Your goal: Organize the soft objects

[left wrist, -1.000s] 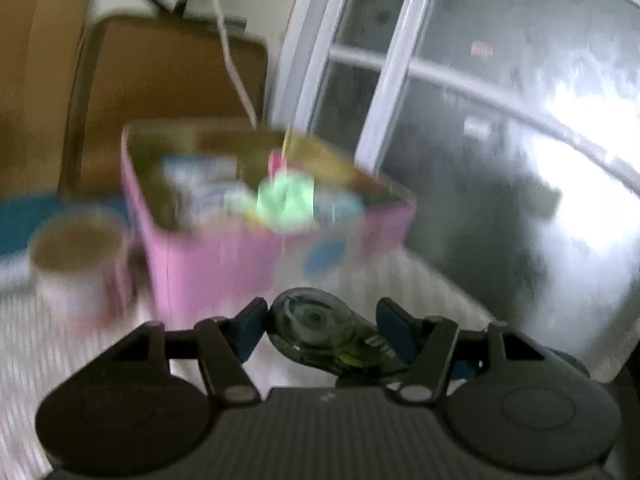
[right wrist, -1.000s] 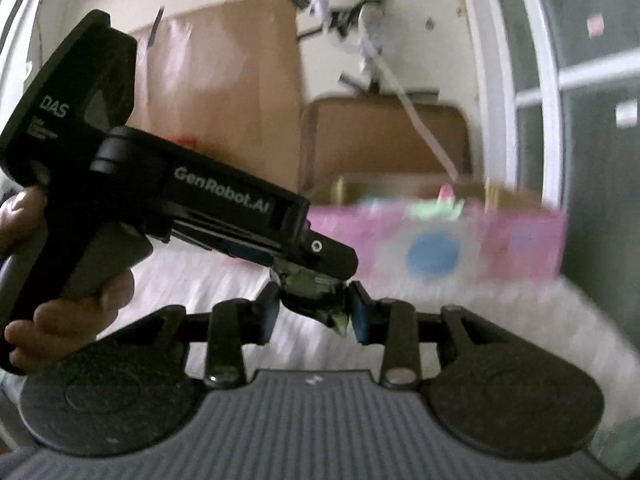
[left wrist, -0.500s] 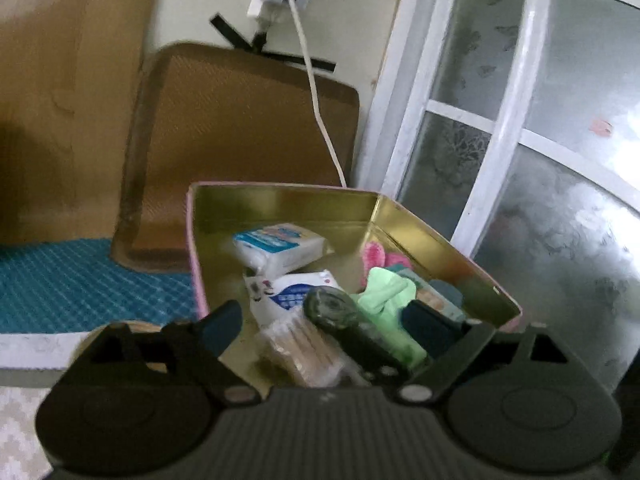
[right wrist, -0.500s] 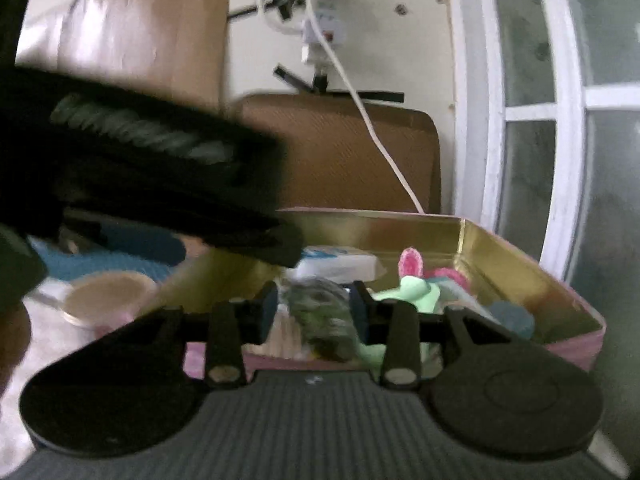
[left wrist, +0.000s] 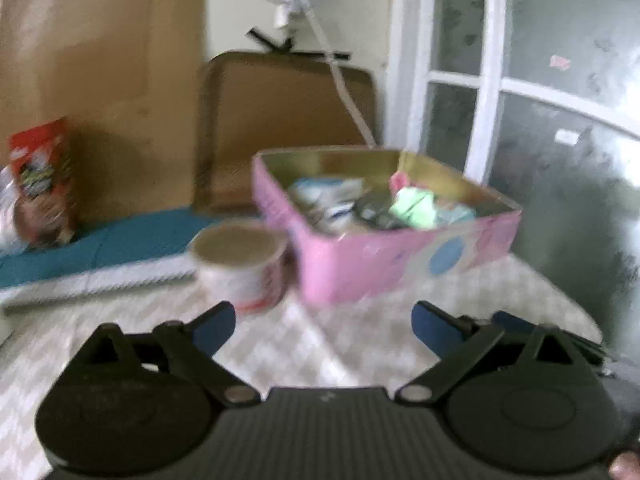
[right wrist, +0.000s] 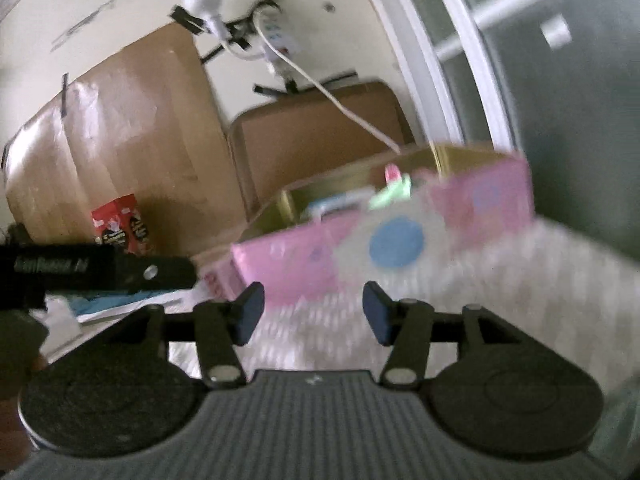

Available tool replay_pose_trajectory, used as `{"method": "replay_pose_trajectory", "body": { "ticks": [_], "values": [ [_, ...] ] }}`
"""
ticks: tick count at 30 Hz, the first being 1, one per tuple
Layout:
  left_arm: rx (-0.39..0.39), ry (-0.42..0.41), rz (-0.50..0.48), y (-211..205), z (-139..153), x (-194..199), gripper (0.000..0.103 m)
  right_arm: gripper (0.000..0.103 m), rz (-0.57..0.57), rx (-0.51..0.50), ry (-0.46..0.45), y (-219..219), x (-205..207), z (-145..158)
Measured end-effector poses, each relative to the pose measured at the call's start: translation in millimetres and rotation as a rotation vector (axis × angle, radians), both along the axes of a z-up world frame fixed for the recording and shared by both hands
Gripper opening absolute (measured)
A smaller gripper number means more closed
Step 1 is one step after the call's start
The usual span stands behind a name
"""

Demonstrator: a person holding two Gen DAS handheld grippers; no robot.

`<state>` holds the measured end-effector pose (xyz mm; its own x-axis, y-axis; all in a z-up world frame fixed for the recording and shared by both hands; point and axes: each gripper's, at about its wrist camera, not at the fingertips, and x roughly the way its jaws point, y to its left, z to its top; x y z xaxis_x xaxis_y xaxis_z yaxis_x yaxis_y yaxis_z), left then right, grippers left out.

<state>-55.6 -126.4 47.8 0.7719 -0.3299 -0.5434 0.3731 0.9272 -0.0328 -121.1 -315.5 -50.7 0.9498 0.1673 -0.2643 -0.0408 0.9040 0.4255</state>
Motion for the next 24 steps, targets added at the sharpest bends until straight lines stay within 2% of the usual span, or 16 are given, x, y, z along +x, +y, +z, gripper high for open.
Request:
{"method": "replay_pose_trajectory", "body": {
  "ticks": [3, 6, 9, 12, 15, 19, 24],
  "values": [
    [-0.008, 0.043, 0.039, 18.0, -5.7, -9.8, 0.101, 0.061, 0.019, 0.082, 0.064, 2.3, -7.2, -3.8],
    [0.012, 0.043, 0.069, 31.9, -8.6, -21.9, 0.103, 0.062, 0.029, 0.128, 0.083, 6.9, -18.4, -0.7],
    [0.031, 0.034, 0.087, 41.3, -7.0, -30.5, 0.103, 0.075, 0.029, 0.172, 0.073, 12.3, -29.2, 9.5],
    [0.033, 0.034, 0.100, 50.2, -3.2, -38.5, 0.103, 0.082, 0.019, 0.206, 0.040, 20.4, -40.7, 23.5],
    [0.041, 0.045, 0.111, 55.7, -0.1, -43.7, 0.103, 0.096, -0.003, 0.228, 0.013, 27.9, -51.1, 36.8],
    [0.046, 0.039, 0.118, 61.7, 3.8, -53.5, 0.103, 0.103, -0.059, 0.216, -0.025, 38.5, -65.8, 51.9],
    [0.055, -0.028, 0.118, 65.6, 11.4, -72.7, 0.103, 0.103, -0.102, 0.141, -0.044, 57.1, -77.3, 63.2]
  ]
}}
